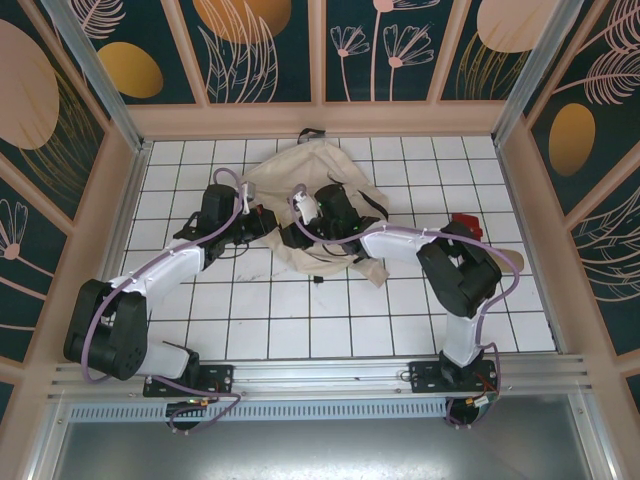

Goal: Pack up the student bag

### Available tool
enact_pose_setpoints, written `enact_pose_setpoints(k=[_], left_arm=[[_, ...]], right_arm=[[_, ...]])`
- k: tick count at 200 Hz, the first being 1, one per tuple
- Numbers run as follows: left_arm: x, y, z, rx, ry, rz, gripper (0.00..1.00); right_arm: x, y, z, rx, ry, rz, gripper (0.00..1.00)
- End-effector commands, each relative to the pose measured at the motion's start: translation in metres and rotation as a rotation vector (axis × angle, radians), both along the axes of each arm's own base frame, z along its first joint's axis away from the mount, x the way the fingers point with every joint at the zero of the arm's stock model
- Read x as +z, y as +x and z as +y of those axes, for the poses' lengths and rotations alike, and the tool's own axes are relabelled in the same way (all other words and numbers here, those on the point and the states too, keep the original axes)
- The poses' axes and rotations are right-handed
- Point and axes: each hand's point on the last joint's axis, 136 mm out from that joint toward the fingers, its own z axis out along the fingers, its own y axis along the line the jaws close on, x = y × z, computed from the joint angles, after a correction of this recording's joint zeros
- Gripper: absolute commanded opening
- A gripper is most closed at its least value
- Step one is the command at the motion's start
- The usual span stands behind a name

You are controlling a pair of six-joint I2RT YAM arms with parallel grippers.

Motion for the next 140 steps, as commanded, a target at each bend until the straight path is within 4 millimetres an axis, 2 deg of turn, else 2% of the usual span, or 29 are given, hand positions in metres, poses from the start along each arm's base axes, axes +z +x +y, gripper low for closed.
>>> enact_pose_setpoints(k=[1,18,37,113,125,140], left_arm=[[0.021,0.004,-0.005,-0.027,-0.017,-0.055,0.00],[0.021,0.003,-0.005,-0.026,-0.018,-0.052,0.00],[0.020,0.002,-0.005,-0.026,-0.019,-0.046,0.00],[0.014,0.005,-0.004,-0.009,-0.007,-0.016,0.00],[0.014,0.005,-0.004,-0.006,-0.007,-0.011,0.00],[0.012,0.006,-0.003,-0.001,0.000,-0.003,0.00]], right_arm=[[0.008,0.011,0.009,0.004,0.039,-0.037,0.24],[0.005,0.016,0.009,-0.013,0.027,-0.045,0.16],[0.003,0.019,0.009,-0.024,0.022,-0.053,0.12],[0.019,0.016,0.017,-0.020,0.045,-0.147,0.24],[0.017,0.017,0.018,-0.025,0.033,-0.160,0.23],[0.018,0.018,0.018,-0.031,0.027,-0.176,0.18]])
